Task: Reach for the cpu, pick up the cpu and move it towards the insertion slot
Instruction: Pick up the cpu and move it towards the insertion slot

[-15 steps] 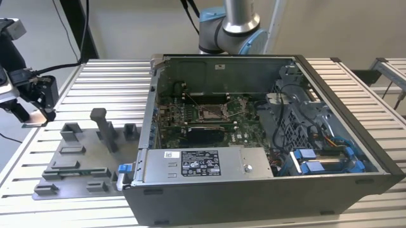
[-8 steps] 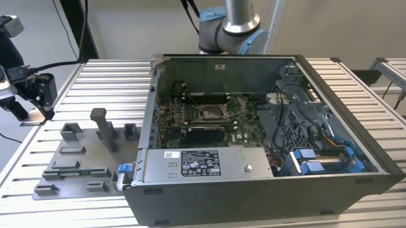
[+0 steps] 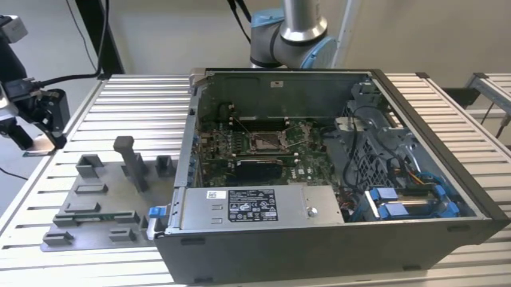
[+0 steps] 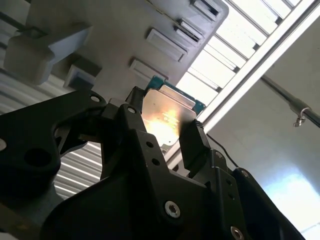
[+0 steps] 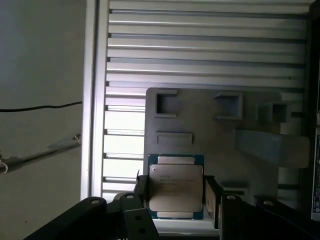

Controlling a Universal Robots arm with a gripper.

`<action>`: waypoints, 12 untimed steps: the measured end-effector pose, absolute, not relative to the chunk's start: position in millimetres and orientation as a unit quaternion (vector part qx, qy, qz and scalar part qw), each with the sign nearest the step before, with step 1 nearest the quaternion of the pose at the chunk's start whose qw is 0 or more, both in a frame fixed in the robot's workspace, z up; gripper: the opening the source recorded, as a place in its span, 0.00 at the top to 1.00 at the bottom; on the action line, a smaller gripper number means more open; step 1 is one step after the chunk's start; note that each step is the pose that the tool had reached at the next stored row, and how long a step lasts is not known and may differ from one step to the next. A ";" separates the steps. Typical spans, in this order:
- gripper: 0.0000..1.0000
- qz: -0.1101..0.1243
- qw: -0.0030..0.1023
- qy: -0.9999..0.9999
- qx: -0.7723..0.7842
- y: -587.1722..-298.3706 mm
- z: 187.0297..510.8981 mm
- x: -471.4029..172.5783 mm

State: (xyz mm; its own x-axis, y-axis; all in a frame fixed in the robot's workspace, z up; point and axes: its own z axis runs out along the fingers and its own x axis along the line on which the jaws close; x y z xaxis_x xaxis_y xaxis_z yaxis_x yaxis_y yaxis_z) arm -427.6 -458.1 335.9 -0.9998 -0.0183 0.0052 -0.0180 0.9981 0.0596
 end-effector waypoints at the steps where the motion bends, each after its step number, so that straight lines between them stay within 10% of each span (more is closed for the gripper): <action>1: 1.00 -0.030 0.003 -1.000 0.009 -458.1 336.6 -427.6; 12: 1.00 -0.030 0.003 -1.000 0.009 -458.1 351.8 -428.1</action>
State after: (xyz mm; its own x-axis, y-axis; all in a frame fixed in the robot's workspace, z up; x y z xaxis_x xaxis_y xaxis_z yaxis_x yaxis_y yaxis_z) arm -428.1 -458.1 351.8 -0.9998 -0.0184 0.0052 -0.0180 0.9981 0.0596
